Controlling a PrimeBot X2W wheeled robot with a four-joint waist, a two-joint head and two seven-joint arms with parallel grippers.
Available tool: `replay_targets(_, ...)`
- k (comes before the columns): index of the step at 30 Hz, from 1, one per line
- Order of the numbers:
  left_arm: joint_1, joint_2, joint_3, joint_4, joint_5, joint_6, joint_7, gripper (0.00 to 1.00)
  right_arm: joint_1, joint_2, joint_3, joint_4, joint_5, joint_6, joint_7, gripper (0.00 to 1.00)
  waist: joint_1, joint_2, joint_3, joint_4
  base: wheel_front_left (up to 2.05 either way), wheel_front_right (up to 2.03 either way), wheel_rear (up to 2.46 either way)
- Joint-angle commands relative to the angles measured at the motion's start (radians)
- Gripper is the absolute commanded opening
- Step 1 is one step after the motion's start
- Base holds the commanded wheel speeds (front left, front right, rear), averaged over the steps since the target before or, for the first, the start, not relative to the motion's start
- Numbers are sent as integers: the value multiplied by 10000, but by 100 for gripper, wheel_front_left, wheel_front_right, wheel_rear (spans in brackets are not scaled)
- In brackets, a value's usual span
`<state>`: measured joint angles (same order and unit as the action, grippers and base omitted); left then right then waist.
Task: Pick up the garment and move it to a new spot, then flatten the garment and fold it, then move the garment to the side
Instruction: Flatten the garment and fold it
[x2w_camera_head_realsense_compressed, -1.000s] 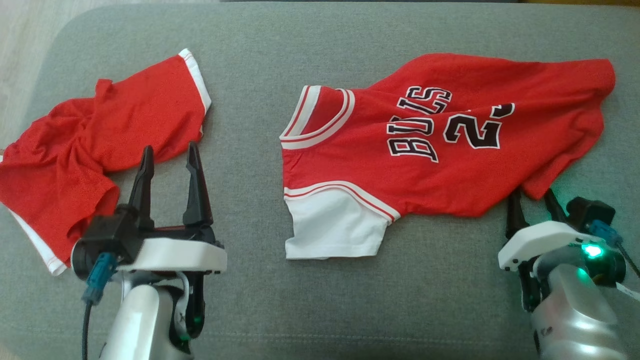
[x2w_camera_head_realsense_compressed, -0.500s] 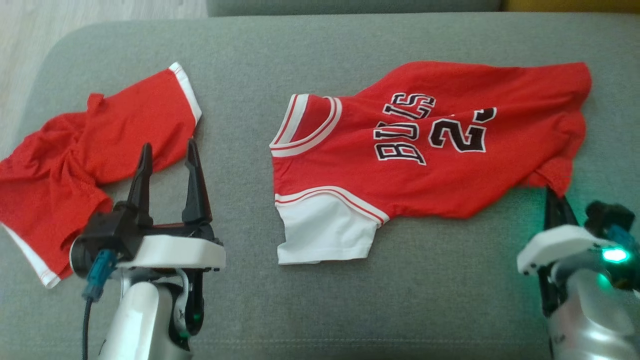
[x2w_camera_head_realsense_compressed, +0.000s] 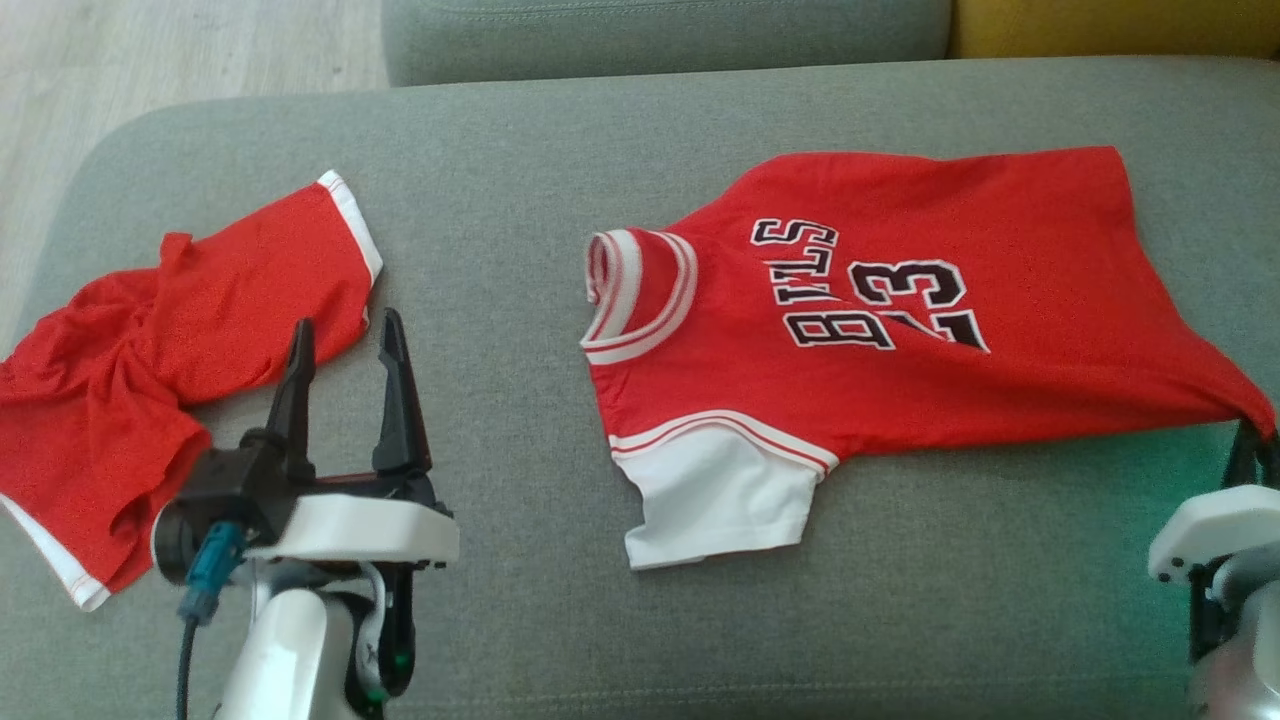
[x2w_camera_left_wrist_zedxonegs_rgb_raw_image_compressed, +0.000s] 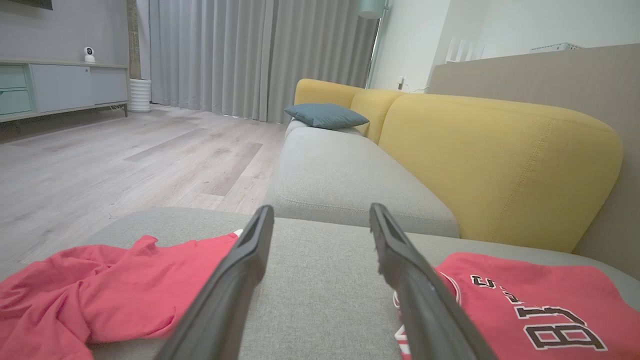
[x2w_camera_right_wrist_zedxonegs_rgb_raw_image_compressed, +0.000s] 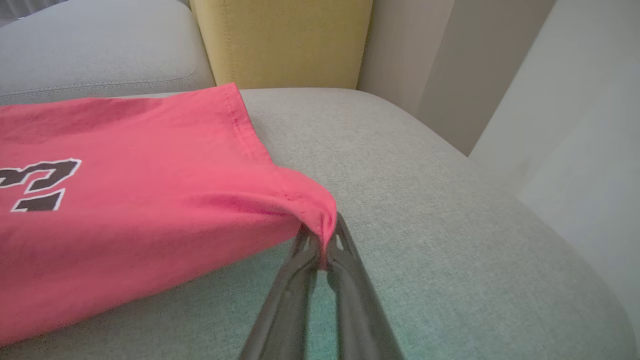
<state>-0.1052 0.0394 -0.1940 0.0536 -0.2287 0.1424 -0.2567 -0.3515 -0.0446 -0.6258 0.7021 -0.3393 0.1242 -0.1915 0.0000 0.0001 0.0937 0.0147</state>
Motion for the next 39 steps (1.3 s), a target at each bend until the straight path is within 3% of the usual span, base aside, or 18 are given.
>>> replay_targets(1, -279, 108, 213, -377, -46, 71, -51, 100, -140, -57, 172, -245, 74, 65, -9, 100, 0, -1, -24, -17, 0, 0, 0)
replay_targets(7, -180, 108, 159, -346, -44, 60, -51, 100, -92, -57, 903, 30, 484, 65, -306, 100, 0, -1, -109, -105, 0, 0, 0)
replay_targets(16, 20, 108, -30, -152, -75, -16, -51, 100, 720, -57, 3359, -440, 2739, 65, -680, 100, 0, -1, -269, -206, 0, 0, 0)
replay_targets(23, 187, 108, -533, 470, -145, -238, -51, 100, 1313, -57, 3803, -1311, 3317, 65, -699, 100, 0, -1, -288, -228, 0, 0, 0)
replay_targets(26, 204, 108, -891, 1021, -177, -530, -51, 100, 1395, -56, 3781, -1548, 3406, 65, -700, 100, 0, -1, -277, -207, 0, 0, 0)
replay_targets(34, -173, 108, -2173, 3207, -43, -1859, -51, 100, 1469, -56, 3772, -1721, 3488, 65, -702, 100, 0, -1, -241, -186, 0, 0, 0)
replay_targets(39, -510, 121, -2868, 3914, -109, -2367, 30, 100, 1440, -56, 3866, -1731, 3547, 65, -702, 100, 0, -1, -113, -293, 0, 0, 0)
